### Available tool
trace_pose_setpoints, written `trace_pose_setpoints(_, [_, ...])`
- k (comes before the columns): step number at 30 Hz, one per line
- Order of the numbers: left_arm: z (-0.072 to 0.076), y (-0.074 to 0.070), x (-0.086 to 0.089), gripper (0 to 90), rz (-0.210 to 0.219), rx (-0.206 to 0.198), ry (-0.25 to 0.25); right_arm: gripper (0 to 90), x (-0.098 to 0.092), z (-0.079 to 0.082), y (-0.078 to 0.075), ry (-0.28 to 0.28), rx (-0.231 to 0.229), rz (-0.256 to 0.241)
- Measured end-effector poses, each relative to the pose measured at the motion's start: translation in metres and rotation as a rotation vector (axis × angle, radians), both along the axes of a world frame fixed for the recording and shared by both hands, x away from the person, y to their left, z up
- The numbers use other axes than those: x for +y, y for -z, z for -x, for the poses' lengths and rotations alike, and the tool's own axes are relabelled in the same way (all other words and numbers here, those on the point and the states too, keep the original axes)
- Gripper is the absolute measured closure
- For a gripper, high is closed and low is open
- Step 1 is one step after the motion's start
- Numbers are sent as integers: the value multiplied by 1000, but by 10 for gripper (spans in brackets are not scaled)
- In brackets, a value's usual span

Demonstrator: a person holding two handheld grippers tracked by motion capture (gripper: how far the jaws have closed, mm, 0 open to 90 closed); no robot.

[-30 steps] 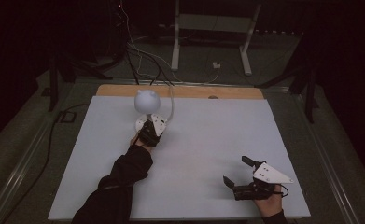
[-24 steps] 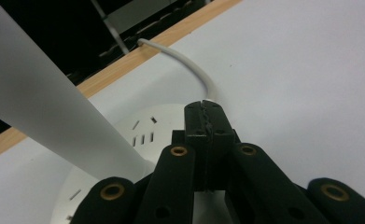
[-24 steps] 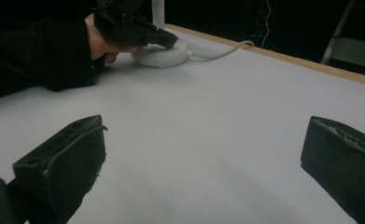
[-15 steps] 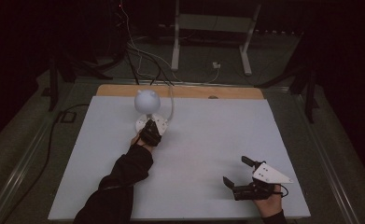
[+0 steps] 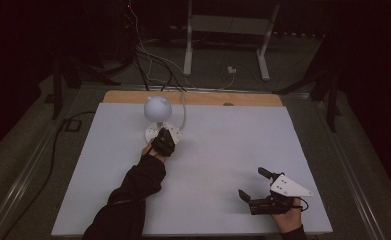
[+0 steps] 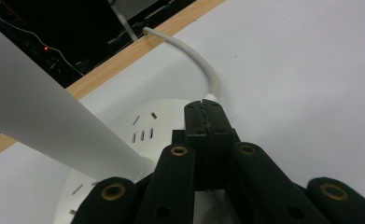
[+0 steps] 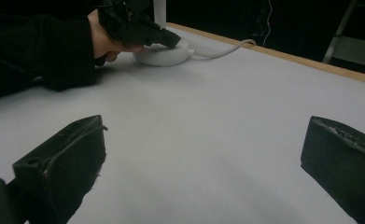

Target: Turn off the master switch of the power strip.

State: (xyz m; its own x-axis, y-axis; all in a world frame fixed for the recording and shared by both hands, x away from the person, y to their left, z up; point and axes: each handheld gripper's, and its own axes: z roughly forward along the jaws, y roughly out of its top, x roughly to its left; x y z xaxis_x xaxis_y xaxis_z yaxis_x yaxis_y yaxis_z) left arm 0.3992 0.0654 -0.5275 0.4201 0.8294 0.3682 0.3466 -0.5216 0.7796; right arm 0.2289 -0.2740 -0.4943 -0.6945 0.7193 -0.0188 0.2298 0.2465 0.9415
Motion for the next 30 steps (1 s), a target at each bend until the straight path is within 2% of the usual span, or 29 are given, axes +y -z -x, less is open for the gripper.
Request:
trace_pose_setpoints(1, [0,0,-1,900,1,3,-7,2,0,0,0,0,-1,0])
trace_pose_setpoints(2, [1,-1,-3,900,-25,0,-7,2,0,0,0,-1,-2,2])
trace_pose_setpoints(3, [1,-1,-4,900,-33,0,-8,2,0,0,0,-2,-3,1])
trace_pose_setpoints(4, [1,-1,-4,900,-30,1,-12,2,1,0,0,-1,-3,1])
trace_pose_setpoints(8, [-1,-2,0,900,4,21,-4,2,0,0,0,-2,-3,2])
trace_pose_setpoints(10, [-3,-3,2,900,47,40,-10,2,0,0,0,-1,-2,1])
trace_pose_setpoints(14, [-2,-2,-1,900,16,29,-22,2,1,0,0,-3,-3,1])
trace_pose_setpoints(15, [-3,-3,-1,900,32,36,-28,2,1,0,0,-3,-3,1])
trace_pose_setpoints(19, [-6,-4,-1,900,22,49,-25,2,1,0,0,-2,-3,3])
trace_pose_setpoints(21, [-4,-2,-2,900,7,31,-25,2,1,0,0,-2,-2,0])
trace_pose_setpoints(24, [-5,-3,-1,900,27,46,-26,2,1,0,0,-4,-1,4])
trace_pose_setpoints(27, [-5,-3,-2,900,11,47,-20,2,1,1,0,-4,-4,2])
trace_pose_setpoints(30, [-5,-3,-1,900,18,50,-17,2,1,1,0,-5,-2,3])
